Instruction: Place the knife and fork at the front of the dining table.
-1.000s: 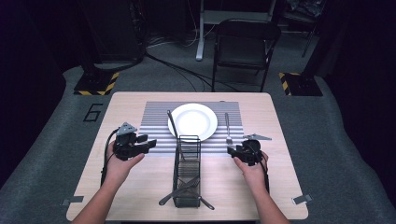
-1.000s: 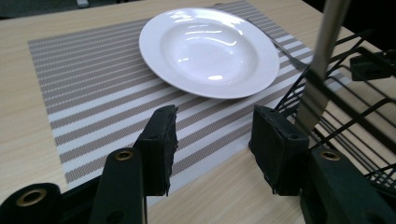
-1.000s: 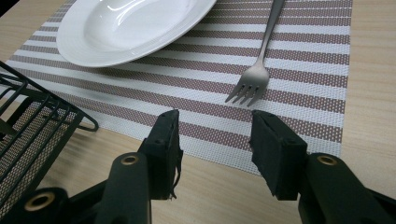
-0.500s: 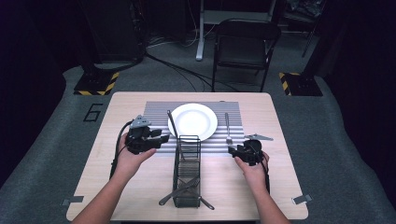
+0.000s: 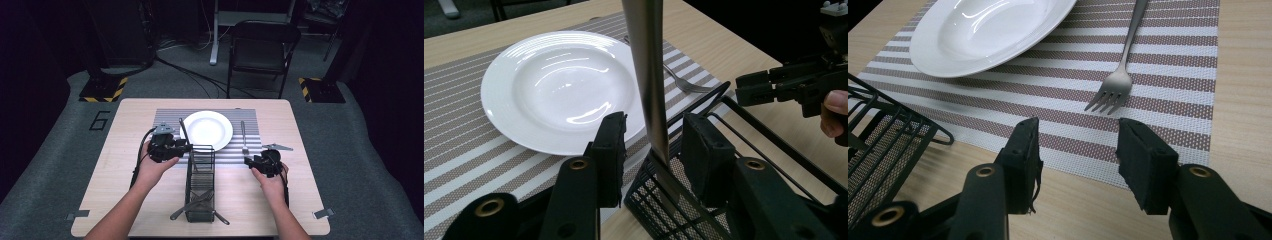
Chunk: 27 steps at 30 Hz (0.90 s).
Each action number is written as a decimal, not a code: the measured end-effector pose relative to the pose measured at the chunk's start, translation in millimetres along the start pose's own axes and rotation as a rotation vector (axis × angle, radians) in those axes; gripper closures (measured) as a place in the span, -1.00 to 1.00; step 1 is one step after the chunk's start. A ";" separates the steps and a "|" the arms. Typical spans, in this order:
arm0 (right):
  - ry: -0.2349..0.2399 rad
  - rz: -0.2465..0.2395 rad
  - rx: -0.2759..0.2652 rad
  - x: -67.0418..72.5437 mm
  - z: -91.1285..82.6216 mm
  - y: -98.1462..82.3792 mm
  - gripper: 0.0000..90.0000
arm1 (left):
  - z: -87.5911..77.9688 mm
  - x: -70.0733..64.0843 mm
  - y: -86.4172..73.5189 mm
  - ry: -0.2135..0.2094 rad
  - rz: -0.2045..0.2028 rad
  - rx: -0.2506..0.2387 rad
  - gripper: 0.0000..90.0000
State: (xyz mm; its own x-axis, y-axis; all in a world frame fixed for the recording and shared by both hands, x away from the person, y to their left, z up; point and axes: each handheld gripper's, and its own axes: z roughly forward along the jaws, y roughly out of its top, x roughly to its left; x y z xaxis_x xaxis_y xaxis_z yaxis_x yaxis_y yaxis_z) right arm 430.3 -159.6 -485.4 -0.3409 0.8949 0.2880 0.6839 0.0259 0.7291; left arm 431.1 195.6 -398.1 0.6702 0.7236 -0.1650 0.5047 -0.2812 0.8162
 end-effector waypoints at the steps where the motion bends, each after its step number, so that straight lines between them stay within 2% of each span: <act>1: -0.003 0.000 -0.004 -0.7 0.3 0.0 0.14 | 1.4 -0.6 0.1 0.002 0.002 0.004 0.42; 14: 0.001 0.018 0.000 -4.2 1.2 -1.0 0.14 | 8.4 -3.9 -1.1 -0.013 0.003 -0.017 0.60; 19: 0.005 0.025 -0.002 -6.1 1.8 -1.3 0.14 | 6.3 -6.1 -1.9 0.004 0.027 -0.021 0.73; 27: 0.011 0.036 0.001 -7.7 2.1 -1.8 0.14 | 3.1 -12.8 -5.5 0.023 0.032 -0.035 0.75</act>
State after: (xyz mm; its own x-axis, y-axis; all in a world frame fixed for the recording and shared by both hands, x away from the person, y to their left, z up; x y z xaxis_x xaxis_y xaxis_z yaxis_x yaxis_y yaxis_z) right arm 433.0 -165.6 -490.2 -0.3234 0.8902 0.3208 0.6962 -0.0058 0.7178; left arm 421.4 185.9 -402.2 0.6726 0.7292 -0.1262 0.4635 -0.2822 0.8400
